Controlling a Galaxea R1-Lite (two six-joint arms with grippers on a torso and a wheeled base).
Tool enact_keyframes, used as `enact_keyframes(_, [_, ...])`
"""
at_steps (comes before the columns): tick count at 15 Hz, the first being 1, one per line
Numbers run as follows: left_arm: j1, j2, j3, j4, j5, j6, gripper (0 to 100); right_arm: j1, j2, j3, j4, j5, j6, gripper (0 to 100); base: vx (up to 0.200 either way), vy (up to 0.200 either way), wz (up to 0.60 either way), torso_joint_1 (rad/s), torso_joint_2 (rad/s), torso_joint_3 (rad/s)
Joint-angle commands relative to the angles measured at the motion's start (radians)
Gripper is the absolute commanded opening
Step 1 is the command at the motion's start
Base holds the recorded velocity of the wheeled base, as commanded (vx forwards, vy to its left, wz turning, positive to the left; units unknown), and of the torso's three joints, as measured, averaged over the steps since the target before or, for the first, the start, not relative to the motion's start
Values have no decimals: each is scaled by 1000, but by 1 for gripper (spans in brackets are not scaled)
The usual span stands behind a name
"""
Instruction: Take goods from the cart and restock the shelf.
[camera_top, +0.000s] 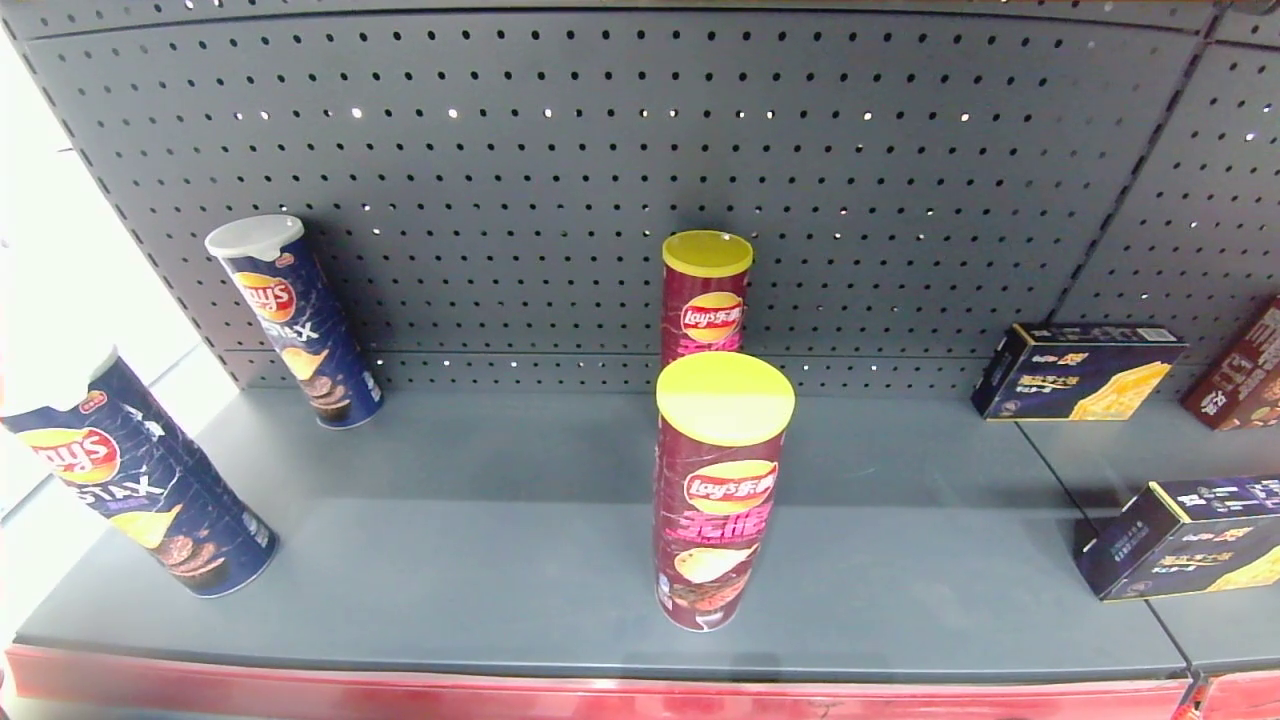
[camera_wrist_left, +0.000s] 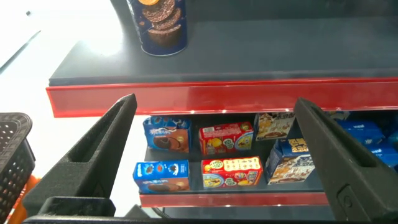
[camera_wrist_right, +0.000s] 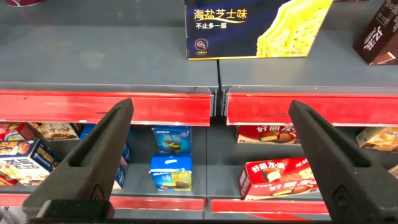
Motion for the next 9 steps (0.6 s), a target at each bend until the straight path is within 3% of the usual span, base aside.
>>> enact_keyframes(1, [0,1,0,0,0,-1,100,0,2,0,0,0,0,100,0,0,0,0,0,0])
enact_keyframes(9, [0,1,0,0,0,-1,100,0,2,0,0,0,1,100,0,0,0,0,0,0])
